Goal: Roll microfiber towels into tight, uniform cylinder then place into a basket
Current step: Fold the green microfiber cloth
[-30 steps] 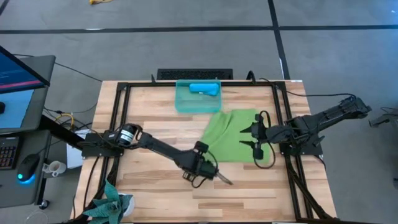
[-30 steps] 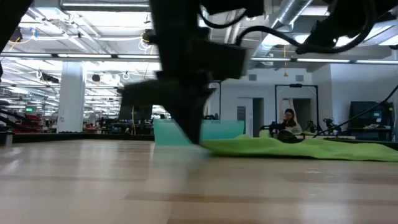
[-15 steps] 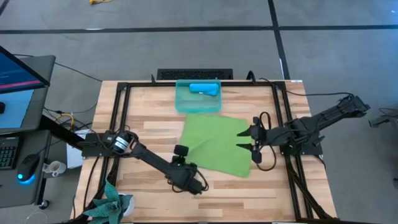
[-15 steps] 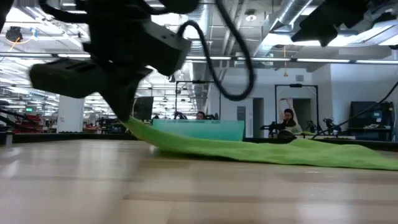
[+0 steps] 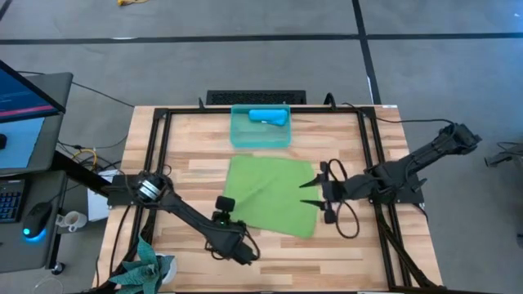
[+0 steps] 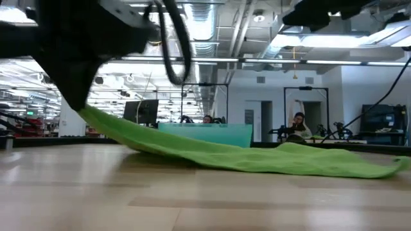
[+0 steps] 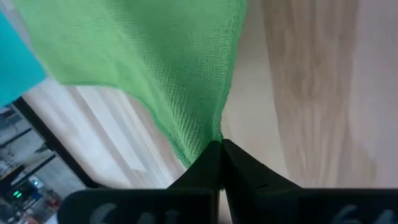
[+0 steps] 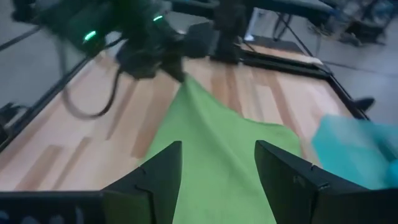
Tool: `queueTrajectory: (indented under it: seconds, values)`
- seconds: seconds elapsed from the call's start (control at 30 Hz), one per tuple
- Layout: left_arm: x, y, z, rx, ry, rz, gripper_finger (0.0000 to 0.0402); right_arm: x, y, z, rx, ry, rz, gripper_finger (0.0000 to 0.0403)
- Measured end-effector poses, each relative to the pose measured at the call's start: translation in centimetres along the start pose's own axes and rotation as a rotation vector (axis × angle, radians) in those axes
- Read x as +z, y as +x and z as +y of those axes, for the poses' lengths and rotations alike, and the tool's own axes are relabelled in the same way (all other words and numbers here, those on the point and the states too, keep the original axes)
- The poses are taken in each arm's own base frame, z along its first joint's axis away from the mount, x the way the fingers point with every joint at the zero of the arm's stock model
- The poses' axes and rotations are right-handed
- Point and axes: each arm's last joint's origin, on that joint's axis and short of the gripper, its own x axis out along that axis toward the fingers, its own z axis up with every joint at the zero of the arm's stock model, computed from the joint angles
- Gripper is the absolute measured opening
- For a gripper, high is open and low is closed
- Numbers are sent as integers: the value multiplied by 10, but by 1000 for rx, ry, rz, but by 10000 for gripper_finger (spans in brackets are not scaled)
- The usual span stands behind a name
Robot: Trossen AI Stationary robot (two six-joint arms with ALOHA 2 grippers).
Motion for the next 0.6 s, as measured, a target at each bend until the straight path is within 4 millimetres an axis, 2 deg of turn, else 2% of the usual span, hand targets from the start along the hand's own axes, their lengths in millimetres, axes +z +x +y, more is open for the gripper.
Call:
queueTrajectory:
  seconds: [0.17,0.3,0.43,0.6]
  values:
    - [-33,-8,15,-52,-66,-109,0,14,-8,13,60,-36,-50,225]
    - [-52,-8,23,-153,-153,-339,0,26,-16,25,111,-40,-95,225]
    - [-54,-3,25,-266,-172,-538,0,23,-18,40,168,15,-65,225]
    - [-50,5,22,-294,-188,-564,0,9,-15,61,227,68,48,225]
